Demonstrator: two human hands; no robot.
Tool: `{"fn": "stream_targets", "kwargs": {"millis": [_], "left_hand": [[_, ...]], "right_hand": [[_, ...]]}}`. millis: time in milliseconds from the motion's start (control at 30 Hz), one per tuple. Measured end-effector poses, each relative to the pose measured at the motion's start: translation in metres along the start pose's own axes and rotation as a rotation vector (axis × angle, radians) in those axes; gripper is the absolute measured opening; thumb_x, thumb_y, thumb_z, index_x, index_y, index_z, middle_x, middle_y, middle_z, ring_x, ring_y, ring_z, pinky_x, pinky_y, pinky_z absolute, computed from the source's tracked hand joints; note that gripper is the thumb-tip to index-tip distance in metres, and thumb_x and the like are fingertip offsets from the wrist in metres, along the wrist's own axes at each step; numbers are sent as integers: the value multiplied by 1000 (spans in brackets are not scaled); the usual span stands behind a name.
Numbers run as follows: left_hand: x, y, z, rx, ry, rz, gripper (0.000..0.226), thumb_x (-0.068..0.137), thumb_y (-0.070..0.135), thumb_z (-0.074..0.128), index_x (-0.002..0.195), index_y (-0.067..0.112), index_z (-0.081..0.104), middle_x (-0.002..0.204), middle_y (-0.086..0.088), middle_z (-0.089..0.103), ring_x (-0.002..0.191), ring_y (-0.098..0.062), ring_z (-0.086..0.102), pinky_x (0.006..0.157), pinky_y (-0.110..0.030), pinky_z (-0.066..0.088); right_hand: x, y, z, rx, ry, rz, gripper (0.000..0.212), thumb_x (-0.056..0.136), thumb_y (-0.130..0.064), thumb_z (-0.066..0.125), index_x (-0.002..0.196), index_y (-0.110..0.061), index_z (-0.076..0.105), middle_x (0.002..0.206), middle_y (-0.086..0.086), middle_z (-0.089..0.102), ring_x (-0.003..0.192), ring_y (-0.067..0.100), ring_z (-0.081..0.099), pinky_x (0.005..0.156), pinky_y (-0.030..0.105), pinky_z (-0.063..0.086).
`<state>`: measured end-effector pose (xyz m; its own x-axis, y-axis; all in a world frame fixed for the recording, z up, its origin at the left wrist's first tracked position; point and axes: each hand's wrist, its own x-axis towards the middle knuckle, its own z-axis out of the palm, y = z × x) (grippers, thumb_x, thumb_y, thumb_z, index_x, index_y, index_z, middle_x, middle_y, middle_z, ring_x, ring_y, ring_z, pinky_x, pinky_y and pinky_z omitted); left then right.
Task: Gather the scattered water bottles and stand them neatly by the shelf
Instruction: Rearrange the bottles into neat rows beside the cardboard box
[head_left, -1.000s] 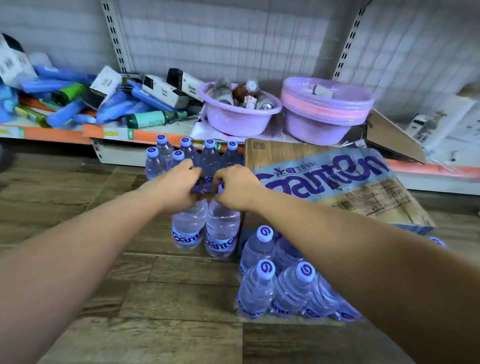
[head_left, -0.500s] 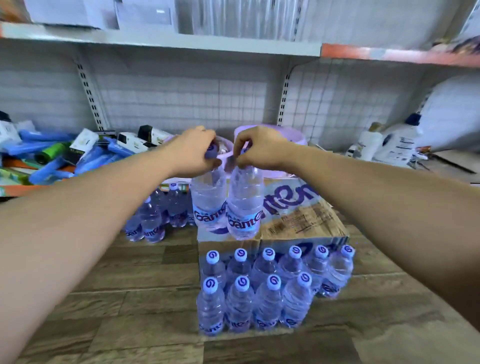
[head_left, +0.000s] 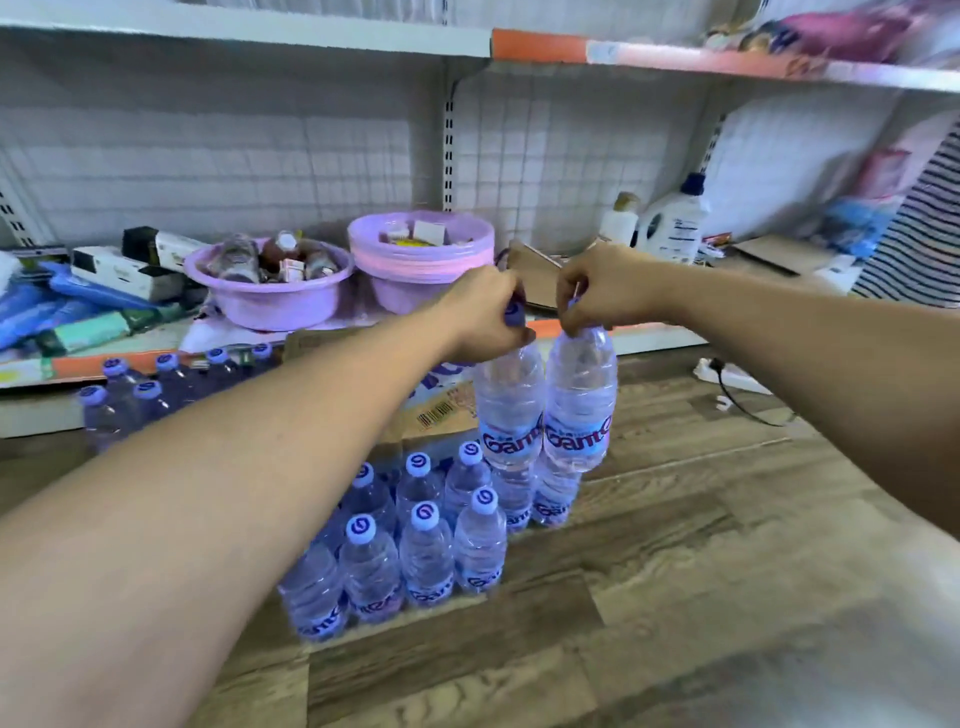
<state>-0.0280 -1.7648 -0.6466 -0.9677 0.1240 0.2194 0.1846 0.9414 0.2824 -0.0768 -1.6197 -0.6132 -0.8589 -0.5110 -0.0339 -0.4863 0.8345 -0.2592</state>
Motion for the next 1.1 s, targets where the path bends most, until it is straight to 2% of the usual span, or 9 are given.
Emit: {"fn": "stream_targets", "kwargs": {"millis": [200,300,467,567,700,800,900,1000,1100], "left_hand": [[7,27,60,-44,-195,32,29,84,25,61,103,3,59,91,-5,54,87,-21,52,70,-26,37],[6,23,96,-40,-267,41,31,80,24,62,103,2,59,101,-12,64,95,-30,59,80,-35,48],[-6,19,139,32,-325,24,30,80,20,65,99,-2,60,103,-20,64,97,-33,59,75,-33,41],[-9,8,165,52,-354,-31,35,81,23,66,106,0,56,112,-19,57,102,-32,58,78,-32,42],[-13,-1,193,78,-404,-95,44,83,29,64,113,2,46,118,-19,45,103,-37,56,87,-44,48],[-16,1,207,100,-432,-79,46,87,30,60,119,1,43,119,-18,43,99,-38,57,76,-41,45],[-19,-1,219,103,-464,-49,44,88,28,57,120,2,43,117,-19,45,99,-40,57,78,-42,47],[-18,-6,222,99,-423,-67,41,87,30,58,116,4,45,116,-17,46,99,-39,57,72,-39,42],[-17,-9,222,123,-406,-54,41,89,34,56,117,7,44,115,-15,47,98,-37,57,68,-37,39]], "right_hand": [[-13,49,30,29,-87,78,8,73,-9,69,75,-14,64,60,2,56,54,17,51,48,19,39],[-11,68,59,-12,-148,60,11,71,-9,70,72,-17,62,72,6,62,64,21,56,52,21,39],[-6,87,113,-121,-226,-2,15,72,-13,70,86,-16,65,84,3,61,77,21,56,54,21,37],[-1,96,139,-139,-269,-21,17,72,-10,70,87,-17,65,88,5,63,80,23,61,63,23,43],[6,108,168,-140,-269,-38,19,70,-11,69,87,-17,66,95,4,63,90,24,60,77,30,51],[7,111,180,-144,-283,-28,23,74,-9,66,97,-13,67,90,3,58,90,25,57,65,23,40],[6,113,191,-152,-310,-36,27,77,-8,64,104,-11,65,88,4,53,88,24,54,51,23,32],[7,113,201,-162,-316,-28,29,79,-7,61,108,-10,63,101,9,59,90,26,52,60,23,32],[12,114,200,-152,-323,8,30,80,-8,64,110,-11,62,99,6,48,85,21,46,51,24,32]]}}
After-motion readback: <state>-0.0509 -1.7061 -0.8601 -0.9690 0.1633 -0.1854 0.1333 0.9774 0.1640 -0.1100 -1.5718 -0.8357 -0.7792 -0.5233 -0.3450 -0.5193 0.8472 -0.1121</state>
